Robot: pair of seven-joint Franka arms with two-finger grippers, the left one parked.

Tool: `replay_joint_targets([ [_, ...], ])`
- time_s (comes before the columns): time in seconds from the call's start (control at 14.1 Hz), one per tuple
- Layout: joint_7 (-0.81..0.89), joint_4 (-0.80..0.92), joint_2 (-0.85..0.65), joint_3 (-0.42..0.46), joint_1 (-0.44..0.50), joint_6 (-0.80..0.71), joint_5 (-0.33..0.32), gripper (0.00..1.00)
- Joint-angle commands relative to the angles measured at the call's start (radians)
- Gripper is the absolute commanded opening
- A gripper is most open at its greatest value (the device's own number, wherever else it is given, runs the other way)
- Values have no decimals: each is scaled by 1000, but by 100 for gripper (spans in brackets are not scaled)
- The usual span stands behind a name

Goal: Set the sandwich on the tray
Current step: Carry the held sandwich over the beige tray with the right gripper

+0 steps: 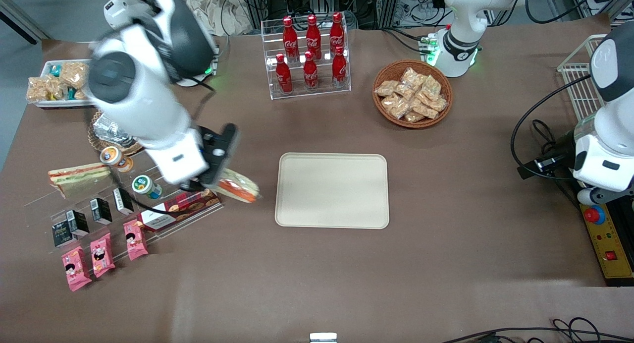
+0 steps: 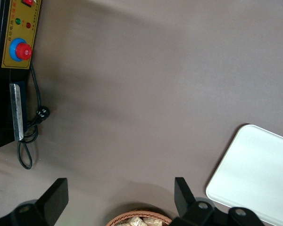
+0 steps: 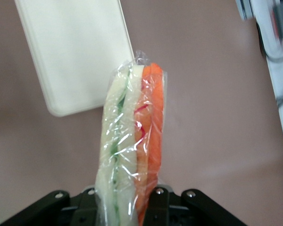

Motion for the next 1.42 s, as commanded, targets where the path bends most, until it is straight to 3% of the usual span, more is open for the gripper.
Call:
replay_joint_targets([
  [0.0,0,15,95,29,21,119,22,14],
  [0.28,62,15,216,118,30,267,15,14],
  [0.71,96,10,348,120,111,374,5,14],
  [1.35,104,12,466,117,103,526,5,16],
])
